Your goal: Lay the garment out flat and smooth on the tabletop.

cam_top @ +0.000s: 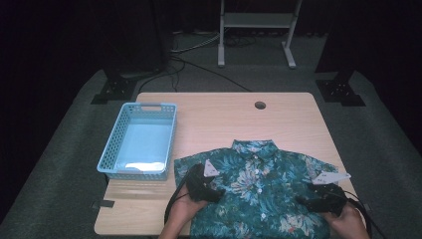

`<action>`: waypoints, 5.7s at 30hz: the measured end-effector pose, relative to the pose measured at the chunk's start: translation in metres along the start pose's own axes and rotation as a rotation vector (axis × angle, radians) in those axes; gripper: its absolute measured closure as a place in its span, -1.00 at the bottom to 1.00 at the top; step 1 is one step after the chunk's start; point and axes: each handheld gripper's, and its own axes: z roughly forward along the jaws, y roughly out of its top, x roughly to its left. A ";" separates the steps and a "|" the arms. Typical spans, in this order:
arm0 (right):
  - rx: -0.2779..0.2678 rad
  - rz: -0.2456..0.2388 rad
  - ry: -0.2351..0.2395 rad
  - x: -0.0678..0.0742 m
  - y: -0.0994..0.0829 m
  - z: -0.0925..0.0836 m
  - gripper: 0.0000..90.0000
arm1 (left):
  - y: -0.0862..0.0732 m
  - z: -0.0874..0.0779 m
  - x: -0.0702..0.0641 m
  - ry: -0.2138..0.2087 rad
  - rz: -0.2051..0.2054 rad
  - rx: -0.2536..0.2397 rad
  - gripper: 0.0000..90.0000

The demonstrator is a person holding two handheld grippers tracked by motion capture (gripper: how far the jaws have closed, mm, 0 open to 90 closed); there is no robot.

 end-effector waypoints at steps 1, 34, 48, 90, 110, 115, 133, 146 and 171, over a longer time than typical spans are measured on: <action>-0.005 0.000 0.000 -0.001 0.001 0.001 -0.33 | 0.001 0.000 0.001 0.001 -0.002 0.001 -0.53; -0.036 -0.002 0.002 -0.028 0.034 0.029 -0.32 | 0.037 0.026 0.048 0.046 -0.054 0.080 -0.60; -0.026 0.006 -0.001 -0.041 0.050 0.040 -0.31 | 0.055 0.040 0.072 0.073 -0.087 0.095 -0.60; 0.026 0.052 -0.038 -0.087 0.096 0.072 -0.33 | 0.084 0.071 0.109 0.125 -0.151 0.038 -0.60; -0.038 0.068 0.004 -0.065 0.088 0.041 -0.46 | 0.077 0.035 0.069 0.090 -0.130 0.026 -0.67; -0.048 0.061 0.018 -0.058 0.078 0.032 -0.46 | 0.072 0.026 0.059 0.089 -0.116 0.012 -0.67; -0.086 0.061 0.065 -0.041 0.050 0.017 -0.46 | 0.043 -0.004 0.024 0.069 -0.074 -0.061 -0.67; -0.117 0.042 0.085 -0.032 0.034 0.002 -0.46 | 0.025 -0.023 0.015 0.084 -0.060 -0.088 -0.67; -0.184 0.068 0.098 -0.012 -0.017 -0.028 -0.46 | -0.020 -0.065 -0.005 0.099 -0.126 -0.199 -0.67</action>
